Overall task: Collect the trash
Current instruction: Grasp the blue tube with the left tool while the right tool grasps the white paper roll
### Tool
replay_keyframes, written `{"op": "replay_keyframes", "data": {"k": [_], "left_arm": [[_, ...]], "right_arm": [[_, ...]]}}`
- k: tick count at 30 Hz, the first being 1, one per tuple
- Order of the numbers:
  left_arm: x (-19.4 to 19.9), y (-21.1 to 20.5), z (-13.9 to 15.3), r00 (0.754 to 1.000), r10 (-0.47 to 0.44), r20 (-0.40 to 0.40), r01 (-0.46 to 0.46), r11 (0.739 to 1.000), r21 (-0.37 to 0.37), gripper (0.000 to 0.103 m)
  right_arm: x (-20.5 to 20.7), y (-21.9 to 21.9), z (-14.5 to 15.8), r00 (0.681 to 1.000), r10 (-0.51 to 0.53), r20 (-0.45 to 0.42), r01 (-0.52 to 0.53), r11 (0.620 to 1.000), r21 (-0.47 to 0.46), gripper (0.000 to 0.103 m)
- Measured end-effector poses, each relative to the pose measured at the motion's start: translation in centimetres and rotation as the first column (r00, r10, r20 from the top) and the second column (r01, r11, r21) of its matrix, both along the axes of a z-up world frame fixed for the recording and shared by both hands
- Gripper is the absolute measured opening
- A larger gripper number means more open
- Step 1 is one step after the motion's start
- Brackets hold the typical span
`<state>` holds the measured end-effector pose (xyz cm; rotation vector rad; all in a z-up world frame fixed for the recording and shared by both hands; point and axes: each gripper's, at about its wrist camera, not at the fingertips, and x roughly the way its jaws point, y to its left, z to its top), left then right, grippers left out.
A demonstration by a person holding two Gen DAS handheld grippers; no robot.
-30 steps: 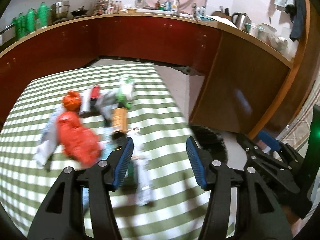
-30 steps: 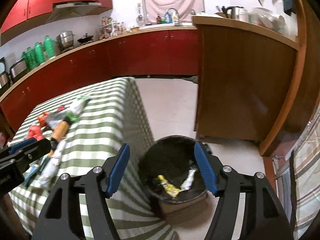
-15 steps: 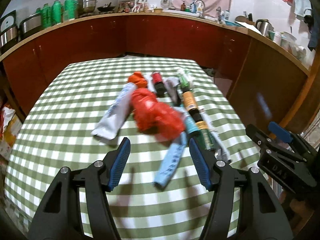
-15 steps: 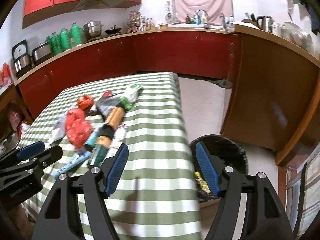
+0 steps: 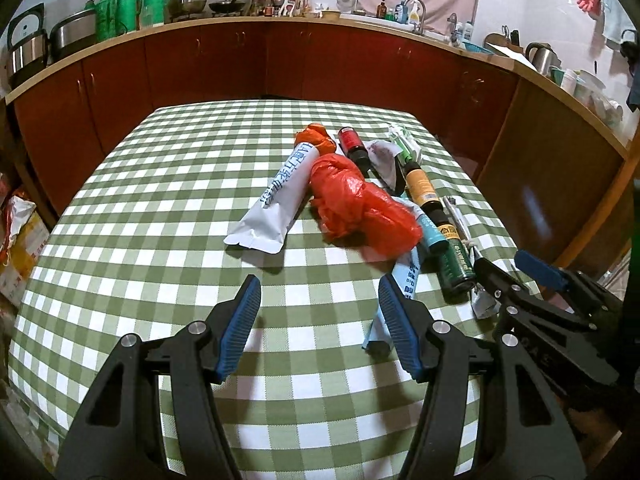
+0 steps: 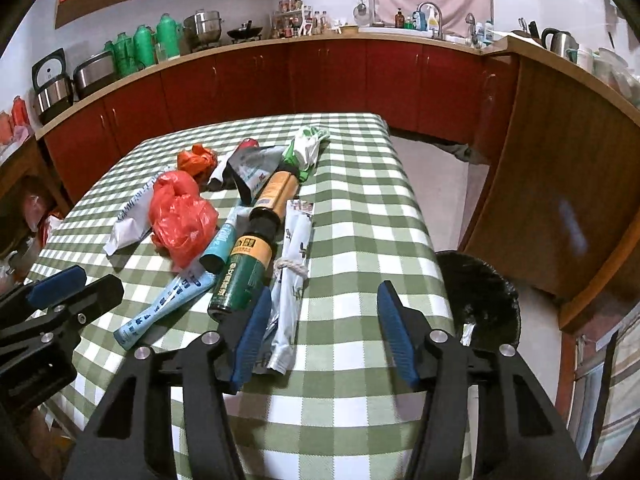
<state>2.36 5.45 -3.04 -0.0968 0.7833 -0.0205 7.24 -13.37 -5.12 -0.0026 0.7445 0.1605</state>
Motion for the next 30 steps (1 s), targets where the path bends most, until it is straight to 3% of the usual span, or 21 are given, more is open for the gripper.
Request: {"op": "replay_keyframes", "data": {"k": [7,14,28,30], "left_arm": [[0.2,-0.4,-0.4,1.000,-0.015,-0.007,0.015,1.000,-0.007,0.060],[0.4,-0.7,-0.6,1.000,-0.022,-0.010,0.021,1.000,-0.014,0.060],[0.8,-3.2,-1.0,0.996,-0.091,-0.018,0.091,0.996,-0.011,0.060],[1.0,-3.7,-1.3,0.994,-0.105,-0.031,0.105,0.995,-0.001,0.055]], "right_arm": [[0.2,1.3,0.0,0.999,0.033,0.001,-0.033,0.999,-0.027,0.043],[0.2,1.5,-0.3,0.998,0.064,-0.016,-0.064,0.998,0.003,0.020],[-0.4,-1.9,0.9,0.999,0.009,0.038,-0.010,1.000,0.013,0.019],[-0.5,-2.4,0.8,0.999,0.003,0.038,-0.004,1.000,0.016,0.019]]}}
